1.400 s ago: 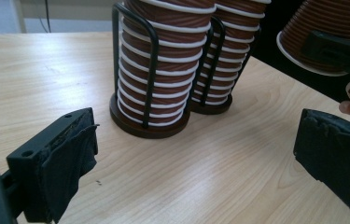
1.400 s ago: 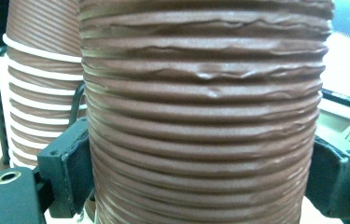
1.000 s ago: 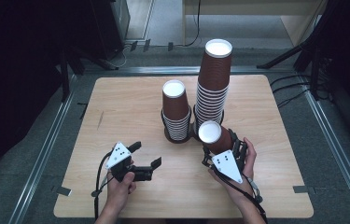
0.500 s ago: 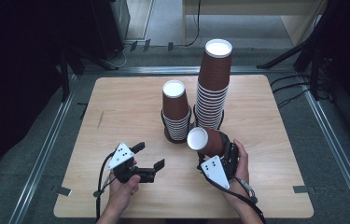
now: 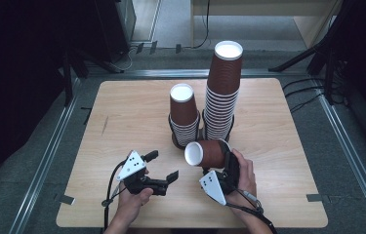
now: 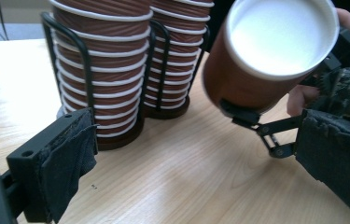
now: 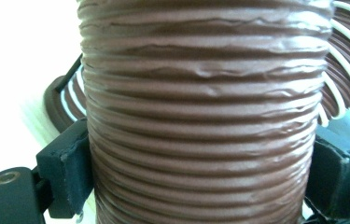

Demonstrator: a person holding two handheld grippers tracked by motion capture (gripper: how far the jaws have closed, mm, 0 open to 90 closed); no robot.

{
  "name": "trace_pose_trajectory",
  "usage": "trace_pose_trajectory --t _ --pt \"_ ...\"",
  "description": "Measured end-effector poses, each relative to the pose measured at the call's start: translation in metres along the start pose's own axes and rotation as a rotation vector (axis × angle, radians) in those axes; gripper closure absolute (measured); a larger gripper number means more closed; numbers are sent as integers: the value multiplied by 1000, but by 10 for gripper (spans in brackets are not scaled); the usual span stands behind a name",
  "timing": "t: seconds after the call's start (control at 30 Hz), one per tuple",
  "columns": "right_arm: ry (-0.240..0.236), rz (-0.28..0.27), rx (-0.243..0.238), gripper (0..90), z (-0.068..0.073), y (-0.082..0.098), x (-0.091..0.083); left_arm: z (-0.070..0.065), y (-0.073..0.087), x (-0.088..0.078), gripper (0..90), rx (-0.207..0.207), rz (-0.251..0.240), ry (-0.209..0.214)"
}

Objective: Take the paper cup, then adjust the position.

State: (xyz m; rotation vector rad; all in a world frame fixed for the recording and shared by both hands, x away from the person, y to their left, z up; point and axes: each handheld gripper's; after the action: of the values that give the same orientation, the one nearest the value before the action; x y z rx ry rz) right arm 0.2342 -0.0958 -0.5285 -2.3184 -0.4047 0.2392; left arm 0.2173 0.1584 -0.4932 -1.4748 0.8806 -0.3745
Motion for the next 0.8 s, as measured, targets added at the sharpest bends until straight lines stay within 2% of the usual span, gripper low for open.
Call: trace_pose_trajectory --t 0.1,0.27,0.47,0.8 --pt "-7 3 -3 115 2 0 0 -3 0 1 0 9 1 13" --pt "-11 5 -29 115 7 -1 -1 -3 -3 0 0 0 -8 31" --pt "-28 5 -80 115 14 -2 -1 -4 -4 2 0 -2 -4 52" --pt "-36 10 -91 114 18 -3 -1 -9 -4 5 0 4 6 71"
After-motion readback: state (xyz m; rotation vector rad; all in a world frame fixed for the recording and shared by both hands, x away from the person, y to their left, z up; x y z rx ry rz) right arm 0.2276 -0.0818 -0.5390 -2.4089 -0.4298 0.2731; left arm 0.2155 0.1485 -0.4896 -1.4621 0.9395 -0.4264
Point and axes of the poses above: each handheld gripper's, and its own axes: x roughly forward along the jaws, y roughly out of its underside, z roughly to its left, and after that the axes turned 5 degrees about x, right-handed
